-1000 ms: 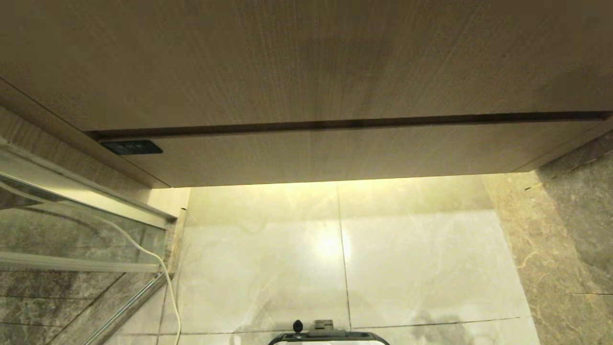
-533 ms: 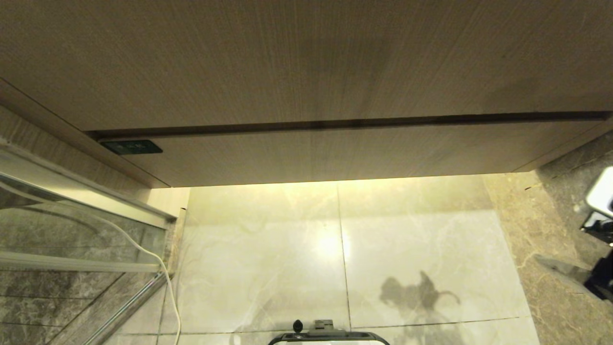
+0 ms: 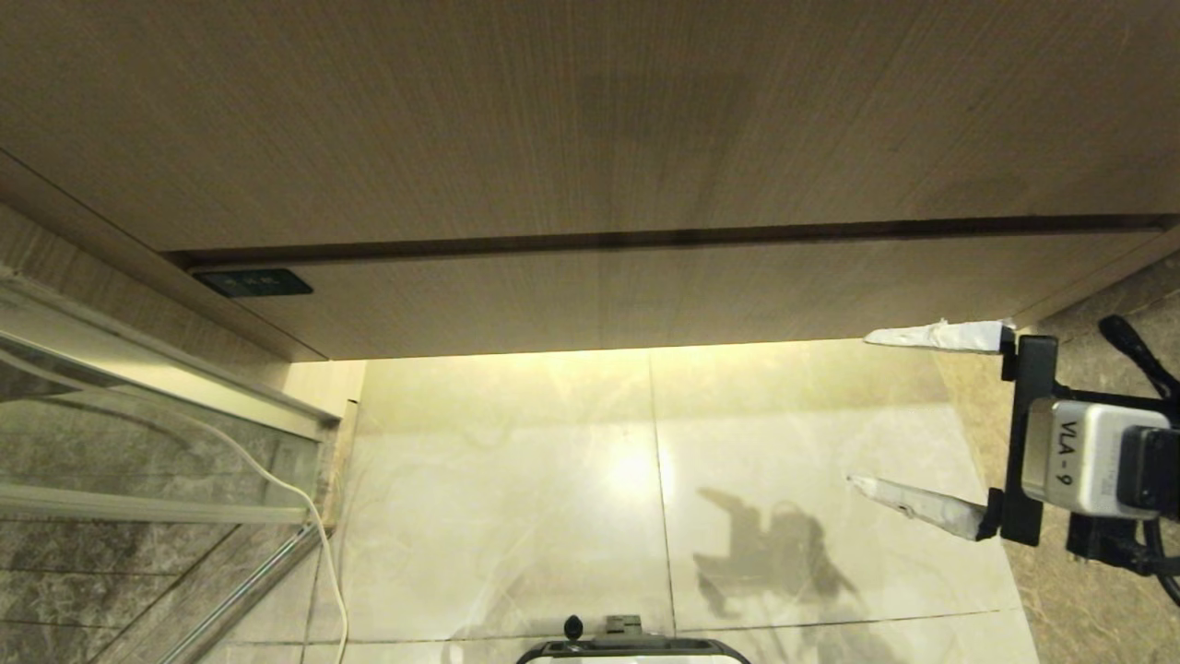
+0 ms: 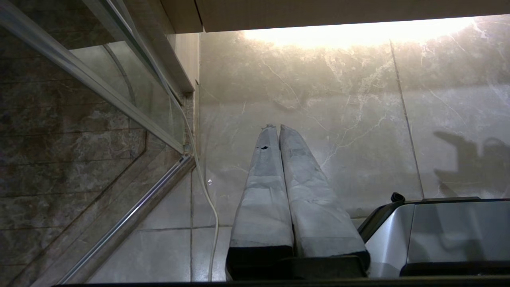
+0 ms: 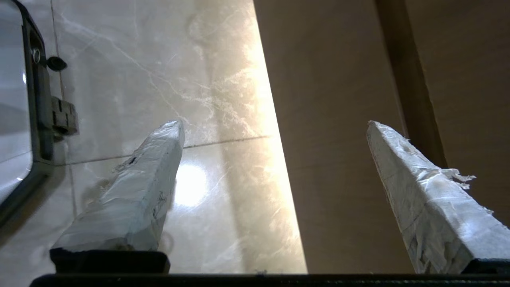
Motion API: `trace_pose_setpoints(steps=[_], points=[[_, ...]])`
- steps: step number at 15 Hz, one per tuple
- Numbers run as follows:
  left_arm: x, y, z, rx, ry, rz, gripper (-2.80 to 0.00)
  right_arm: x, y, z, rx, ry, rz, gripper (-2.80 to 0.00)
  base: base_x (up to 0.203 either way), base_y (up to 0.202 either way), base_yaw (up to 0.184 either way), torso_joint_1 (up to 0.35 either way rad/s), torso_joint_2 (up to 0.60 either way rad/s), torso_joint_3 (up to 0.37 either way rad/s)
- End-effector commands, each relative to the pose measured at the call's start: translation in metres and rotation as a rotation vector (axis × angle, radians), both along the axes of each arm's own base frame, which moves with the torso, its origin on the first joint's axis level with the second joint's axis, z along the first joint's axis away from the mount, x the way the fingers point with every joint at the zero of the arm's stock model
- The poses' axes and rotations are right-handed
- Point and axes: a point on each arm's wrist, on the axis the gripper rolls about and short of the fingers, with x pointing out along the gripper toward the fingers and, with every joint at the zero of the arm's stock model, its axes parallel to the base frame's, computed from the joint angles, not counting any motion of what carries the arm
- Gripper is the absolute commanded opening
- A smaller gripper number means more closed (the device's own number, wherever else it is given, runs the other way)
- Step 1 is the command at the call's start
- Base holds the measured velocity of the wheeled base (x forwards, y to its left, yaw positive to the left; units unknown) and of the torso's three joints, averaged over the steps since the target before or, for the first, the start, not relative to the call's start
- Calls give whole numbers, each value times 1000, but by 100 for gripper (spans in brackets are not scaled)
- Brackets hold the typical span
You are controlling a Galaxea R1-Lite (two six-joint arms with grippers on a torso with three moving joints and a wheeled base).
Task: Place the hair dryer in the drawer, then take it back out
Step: Pull open the drawer
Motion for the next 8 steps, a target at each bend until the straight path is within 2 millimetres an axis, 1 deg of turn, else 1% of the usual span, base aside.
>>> trace_pose_setpoints(steps=[1,2,3,5,6,7,8], points=[[0,0,0,0,2,0,-280,26,2,-10,-37,9,-24,0,0,0,0,0,0,0],[0,0,0,0,2,0,-280,33,3,-8,-52,-26,-47,0,0,0,0,0,0,0],[0,0,0,0,2,0,-280,49,6,-8,-85,-56,-89,0,0,0,0,0,0,0],[0,0,0,0,2,0,-280,73,11,3,-120,-129,-173,0,0,0,0,0,0,0],[0,0,0,0,2,0,-280,79,12,4,-131,-142,-200,0,0,0,0,0,0,0],[0,0,0,0,2,0,-280,88,15,11,-127,-154,-230,0,0,0,0,0,0,0],[0,0,0,0,2,0,-280,94,16,11,-131,-138,-260,0,0,0,0,0,0,0]])
